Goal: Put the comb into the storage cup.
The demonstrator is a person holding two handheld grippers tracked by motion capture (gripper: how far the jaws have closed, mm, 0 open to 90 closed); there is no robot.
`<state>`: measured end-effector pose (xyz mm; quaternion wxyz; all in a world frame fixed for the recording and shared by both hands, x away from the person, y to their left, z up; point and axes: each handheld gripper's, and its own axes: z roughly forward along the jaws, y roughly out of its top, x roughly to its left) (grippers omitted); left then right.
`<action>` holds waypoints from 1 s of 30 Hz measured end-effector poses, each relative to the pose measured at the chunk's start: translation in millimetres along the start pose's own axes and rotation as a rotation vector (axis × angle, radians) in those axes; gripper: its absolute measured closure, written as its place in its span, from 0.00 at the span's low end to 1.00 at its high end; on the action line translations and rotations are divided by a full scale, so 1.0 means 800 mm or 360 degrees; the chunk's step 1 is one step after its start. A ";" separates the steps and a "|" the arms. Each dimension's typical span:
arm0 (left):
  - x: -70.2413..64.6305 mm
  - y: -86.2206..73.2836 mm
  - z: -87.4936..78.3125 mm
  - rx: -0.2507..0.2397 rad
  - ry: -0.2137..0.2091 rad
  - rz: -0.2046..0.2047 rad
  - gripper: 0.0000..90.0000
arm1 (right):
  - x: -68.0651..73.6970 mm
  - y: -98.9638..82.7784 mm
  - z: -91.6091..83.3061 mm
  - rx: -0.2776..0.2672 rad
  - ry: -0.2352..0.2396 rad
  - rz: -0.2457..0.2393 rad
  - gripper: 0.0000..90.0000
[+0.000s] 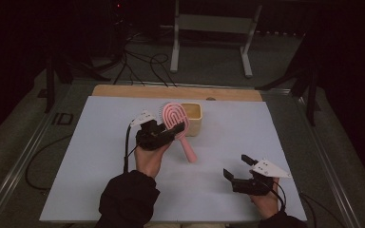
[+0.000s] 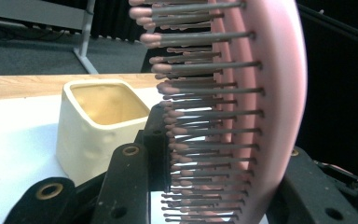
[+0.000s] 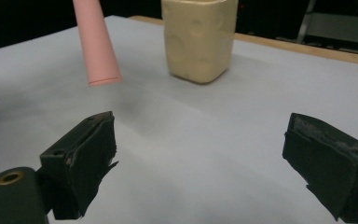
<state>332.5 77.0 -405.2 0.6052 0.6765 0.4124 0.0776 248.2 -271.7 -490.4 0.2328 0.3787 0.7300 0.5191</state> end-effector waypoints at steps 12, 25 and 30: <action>0.007 0.011 -0.006 -0.0023 0.0017 0.0001 0.72 | 0.001 -0.013 0.002 -0.0020 -0.0081 -0.0053 0.11; 0.008 0.025 -0.017 -0.0049 0.0036 0.0012 0.72 | 0.000 -0.015 0.000 -0.0021 -0.0079 -0.0030 0.11; 0.009 0.031 -0.020 -0.0060 0.0038 0.0014 0.72 | 0.000 -0.015 0.000 -0.0020 -0.0079 -0.0028 0.11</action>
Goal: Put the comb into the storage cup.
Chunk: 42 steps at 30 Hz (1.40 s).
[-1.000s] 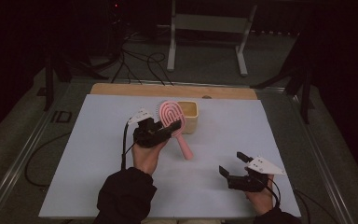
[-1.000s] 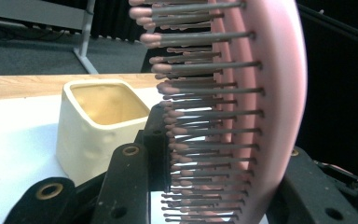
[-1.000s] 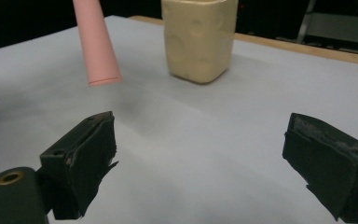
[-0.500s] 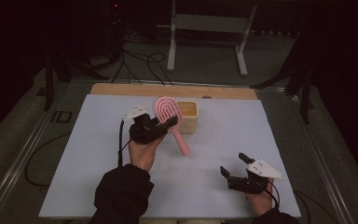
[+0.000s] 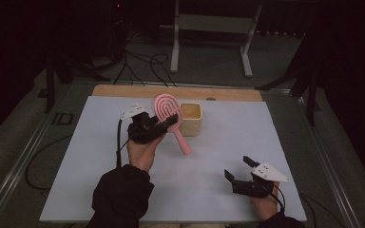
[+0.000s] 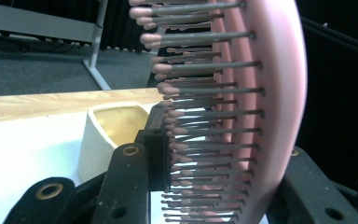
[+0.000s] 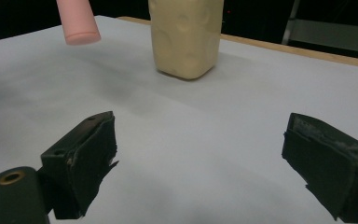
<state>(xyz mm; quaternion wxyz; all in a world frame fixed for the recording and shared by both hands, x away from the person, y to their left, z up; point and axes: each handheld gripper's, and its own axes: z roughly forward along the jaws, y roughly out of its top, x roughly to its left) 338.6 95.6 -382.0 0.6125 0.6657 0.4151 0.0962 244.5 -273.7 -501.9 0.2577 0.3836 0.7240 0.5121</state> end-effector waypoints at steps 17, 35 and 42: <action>0.011 0.011 0.000 0.0001 0.0032 -0.0004 0.72 | 0.000 -0.001 0.001 0.0007 0.0002 0.0004 0.11; 0.019 0.024 -0.001 -0.0016 0.0055 0.0001 0.71 | 0.000 -0.002 0.001 0.0012 0.0004 0.0010 0.11; 0.019 0.032 0.000 -0.0019 0.0070 0.0034 0.71 | 0.000 -0.002 0.001 0.0013 0.0002 0.0010 0.11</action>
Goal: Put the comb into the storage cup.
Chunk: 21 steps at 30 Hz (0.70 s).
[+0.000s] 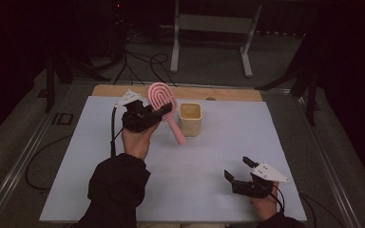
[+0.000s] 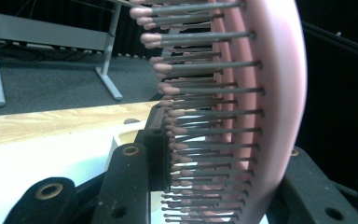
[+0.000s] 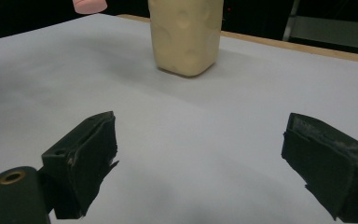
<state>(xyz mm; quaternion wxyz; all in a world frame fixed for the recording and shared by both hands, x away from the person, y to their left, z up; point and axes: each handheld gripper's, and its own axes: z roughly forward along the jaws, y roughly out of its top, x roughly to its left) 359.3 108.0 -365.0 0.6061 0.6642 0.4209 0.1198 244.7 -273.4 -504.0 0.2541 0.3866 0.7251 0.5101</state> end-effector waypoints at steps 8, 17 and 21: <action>0.002 0.006 0.002 0.0004 0.0024 0.0032 0.71 | 0.000 0.000 0.000 0.0000 -0.0002 0.0003 0.11; 0.003 0.010 0.007 0.0009 0.0037 0.0066 0.71 | 0.001 0.000 0.000 -0.0001 0.0000 0.0003 0.11; 0.004 0.011 0.010 0.0009 0.0041 0.0080 0.71 | 0.000 0.000 0.000 -0.0003 0.0004 0.0006 0.11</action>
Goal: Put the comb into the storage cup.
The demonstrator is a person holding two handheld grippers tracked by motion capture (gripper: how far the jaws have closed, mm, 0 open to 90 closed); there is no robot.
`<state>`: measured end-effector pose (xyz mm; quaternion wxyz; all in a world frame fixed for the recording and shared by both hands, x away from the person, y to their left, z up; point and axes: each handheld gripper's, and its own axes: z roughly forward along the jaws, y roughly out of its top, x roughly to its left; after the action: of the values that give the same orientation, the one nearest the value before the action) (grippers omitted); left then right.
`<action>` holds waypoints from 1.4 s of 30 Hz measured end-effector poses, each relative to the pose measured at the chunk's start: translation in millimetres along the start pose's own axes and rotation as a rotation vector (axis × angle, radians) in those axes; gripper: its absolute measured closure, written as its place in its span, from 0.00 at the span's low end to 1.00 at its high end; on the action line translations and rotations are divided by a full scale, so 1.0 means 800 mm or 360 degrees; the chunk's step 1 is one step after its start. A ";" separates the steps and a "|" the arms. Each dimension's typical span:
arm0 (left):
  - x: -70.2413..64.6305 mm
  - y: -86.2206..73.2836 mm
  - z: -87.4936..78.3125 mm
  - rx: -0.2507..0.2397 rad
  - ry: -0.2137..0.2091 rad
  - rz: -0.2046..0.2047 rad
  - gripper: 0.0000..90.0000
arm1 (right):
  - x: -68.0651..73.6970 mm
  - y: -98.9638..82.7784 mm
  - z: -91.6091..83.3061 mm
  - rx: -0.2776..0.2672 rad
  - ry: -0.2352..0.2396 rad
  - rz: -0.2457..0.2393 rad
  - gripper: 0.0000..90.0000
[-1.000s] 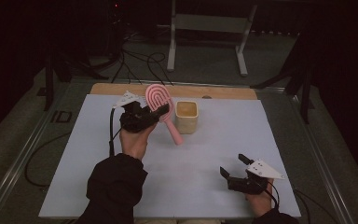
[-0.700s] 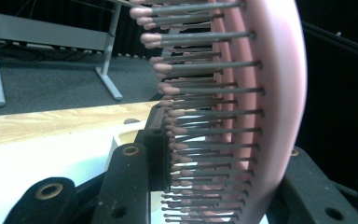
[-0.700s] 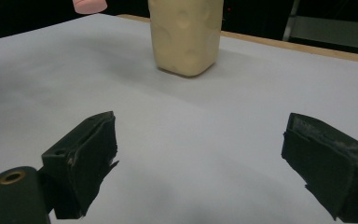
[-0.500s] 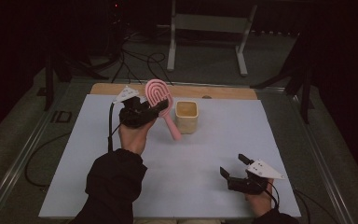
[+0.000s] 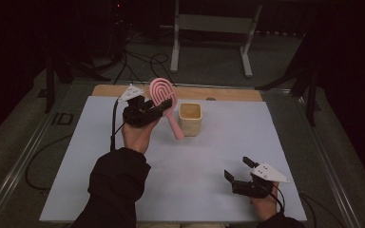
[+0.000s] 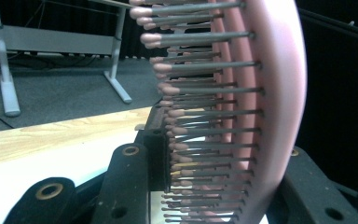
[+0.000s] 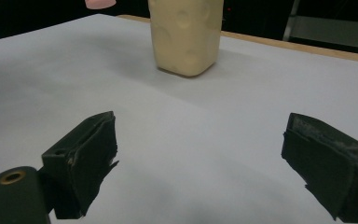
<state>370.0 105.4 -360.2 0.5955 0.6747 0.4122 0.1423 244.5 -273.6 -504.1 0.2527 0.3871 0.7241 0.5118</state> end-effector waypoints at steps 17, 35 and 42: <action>0.004 0.017 0.003 -0.0006 0.0038 0.0072 0.71 | 0.000 0.000 0.000 0.0008 0.0006 0.0005 0.11; 0.007 0.029 0.007 -0.0021 0.0070 0.0082 0.71 | 0.000 -0.001 0.001 0.0011 0.0010 0.0008 0.11; 0.007 0.033 0.010 -0.0017 0.0090 0.0091 0.71 | 0.000 -0.001 0.001 0.0010 0.0011 0.0011 0.11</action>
<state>389.2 105.3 -339.4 0.5830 0.6786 0.4087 0.1805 245.0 -273.5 -505.2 0.2473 0.3885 0.7253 0.5117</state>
